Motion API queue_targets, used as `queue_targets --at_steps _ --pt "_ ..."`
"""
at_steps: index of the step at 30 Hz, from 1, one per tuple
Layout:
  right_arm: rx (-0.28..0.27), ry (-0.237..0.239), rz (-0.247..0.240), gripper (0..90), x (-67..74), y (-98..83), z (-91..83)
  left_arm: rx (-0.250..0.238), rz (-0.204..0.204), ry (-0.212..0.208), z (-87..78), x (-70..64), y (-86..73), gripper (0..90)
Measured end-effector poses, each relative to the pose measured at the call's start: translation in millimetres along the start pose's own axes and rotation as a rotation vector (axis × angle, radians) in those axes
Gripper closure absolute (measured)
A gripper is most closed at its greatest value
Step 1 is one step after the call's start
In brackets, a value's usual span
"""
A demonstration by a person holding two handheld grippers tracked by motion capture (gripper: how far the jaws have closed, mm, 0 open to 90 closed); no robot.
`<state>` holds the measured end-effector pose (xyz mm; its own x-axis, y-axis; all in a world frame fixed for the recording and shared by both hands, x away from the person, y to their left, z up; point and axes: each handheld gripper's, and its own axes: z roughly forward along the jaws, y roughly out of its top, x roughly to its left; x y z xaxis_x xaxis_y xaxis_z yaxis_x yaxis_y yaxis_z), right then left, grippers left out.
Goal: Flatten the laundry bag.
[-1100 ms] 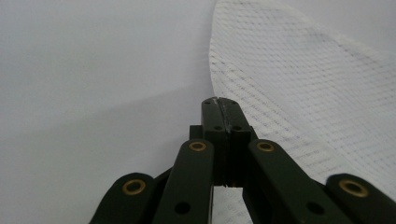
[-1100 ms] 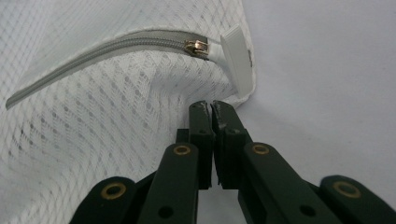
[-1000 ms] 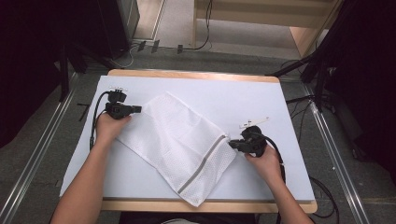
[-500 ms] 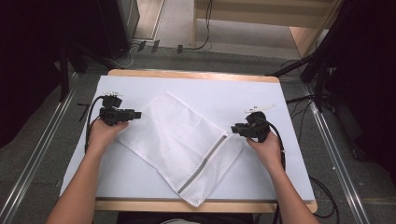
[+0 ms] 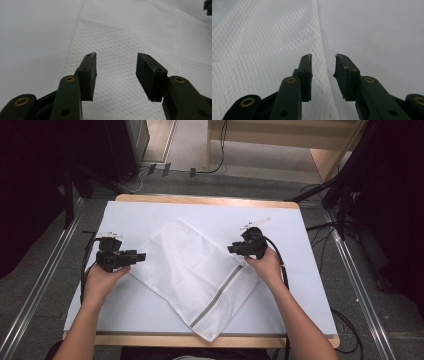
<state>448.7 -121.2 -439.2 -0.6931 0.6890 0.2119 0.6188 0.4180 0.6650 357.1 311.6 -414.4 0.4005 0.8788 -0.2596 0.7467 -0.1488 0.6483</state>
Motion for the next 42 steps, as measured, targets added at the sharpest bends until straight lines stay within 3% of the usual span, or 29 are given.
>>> queue_targets --at_steps 7,12,13,15,18,21,28,42 --pt "0.028 0.022 -0.032 65.4 3.1 20.0 27.8 -0.01 -0.004 -0.007 -5.7 -13.0 -13.4 51.8" --pt "0.006 0.015 -0.066 65.0 8.6 28.5 45.6 -0.01 0.002 -0.007 -4.1 -15.9 -15.2 51.7" --pt "0.013 0.013 -0.067 65.1 9.2 28.8 49.8 -0.007 0.005 -0.006 -3.7 -15.2 -15.2 51.7" --pt "0.076 0.016 -0.055 64.8 10.7 31.1 58.8 -0.004 0.005 -0.008 -2.5 -15.1 -15.2 51.9" --pt "0.083 -0.02 -0.084 78.0 15.3 31.5 63.9 -0.004 0.014 -0.01 -1.3 -15.8 -14.5 51.9" --pt "0.088 -0.027 -0.07 89.5 16.3 32.3 62.2 -0.006 0.025 -0.013 0.9 -16.4 -13.4 52.1" --pt "0.059 -0.048 -0.023 90.0 1.3 27.8 52.7 -0.006 0.029 -0.016 5.2 -17.7 -11.5 52.2" --pt "0.005 -0.157 0.132 89.9 -47.0 1.2 18.7 0.005 0.061 -0.056 22.2 -28.1 -1.9 52.1"
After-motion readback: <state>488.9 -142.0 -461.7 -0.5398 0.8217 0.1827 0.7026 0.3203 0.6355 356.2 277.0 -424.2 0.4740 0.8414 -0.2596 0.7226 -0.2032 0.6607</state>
